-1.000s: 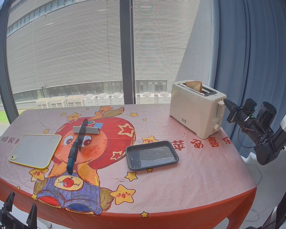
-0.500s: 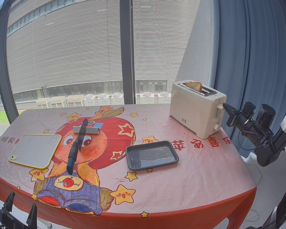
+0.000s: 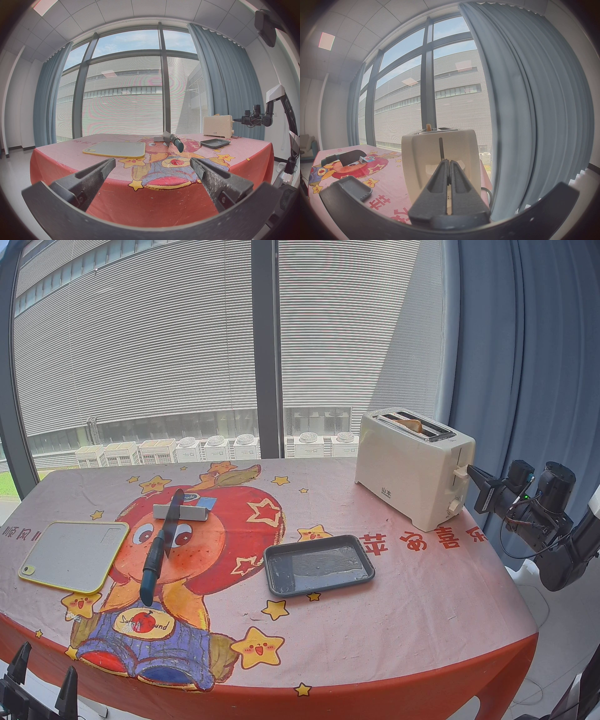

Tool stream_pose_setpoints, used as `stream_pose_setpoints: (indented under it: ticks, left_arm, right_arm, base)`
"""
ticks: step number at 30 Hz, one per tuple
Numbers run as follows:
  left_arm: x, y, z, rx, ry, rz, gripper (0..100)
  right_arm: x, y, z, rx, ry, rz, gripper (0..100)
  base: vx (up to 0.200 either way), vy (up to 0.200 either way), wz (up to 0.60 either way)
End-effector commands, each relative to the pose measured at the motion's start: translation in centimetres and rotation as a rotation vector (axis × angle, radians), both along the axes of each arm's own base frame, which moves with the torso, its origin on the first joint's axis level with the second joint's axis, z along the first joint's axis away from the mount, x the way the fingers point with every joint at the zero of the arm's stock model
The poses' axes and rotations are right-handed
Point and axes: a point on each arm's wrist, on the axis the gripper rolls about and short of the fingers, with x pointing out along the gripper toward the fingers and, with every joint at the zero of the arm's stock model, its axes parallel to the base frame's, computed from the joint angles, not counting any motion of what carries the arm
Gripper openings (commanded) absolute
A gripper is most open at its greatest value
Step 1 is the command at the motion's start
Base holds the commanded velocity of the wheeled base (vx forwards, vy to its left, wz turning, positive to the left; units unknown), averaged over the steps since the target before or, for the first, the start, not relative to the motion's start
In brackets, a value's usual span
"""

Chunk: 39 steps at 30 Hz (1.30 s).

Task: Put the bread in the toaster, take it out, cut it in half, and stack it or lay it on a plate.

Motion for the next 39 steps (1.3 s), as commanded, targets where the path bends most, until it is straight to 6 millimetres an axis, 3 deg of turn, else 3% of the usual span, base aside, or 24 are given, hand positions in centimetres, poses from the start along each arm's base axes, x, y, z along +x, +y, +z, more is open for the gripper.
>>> stream_pose_setpoints:
  ticks: [1,39]
  left_arm:
    - [0.1,0.0,-0.4,0.000,0.015,-0.001,100]
    - [0.1,0.0,-0.4,0.000,0.015,0.000,100]
  right_arm:
    - [-0.2,0.0,-0.3,-0.006,0.014,0.000,0]
    - [0.0,0.2,-2.5,-0.014,0.090,0.005,0]
  base:
    - [0.000,0.000,0.00]
    - [0.000,0.000,0.00]
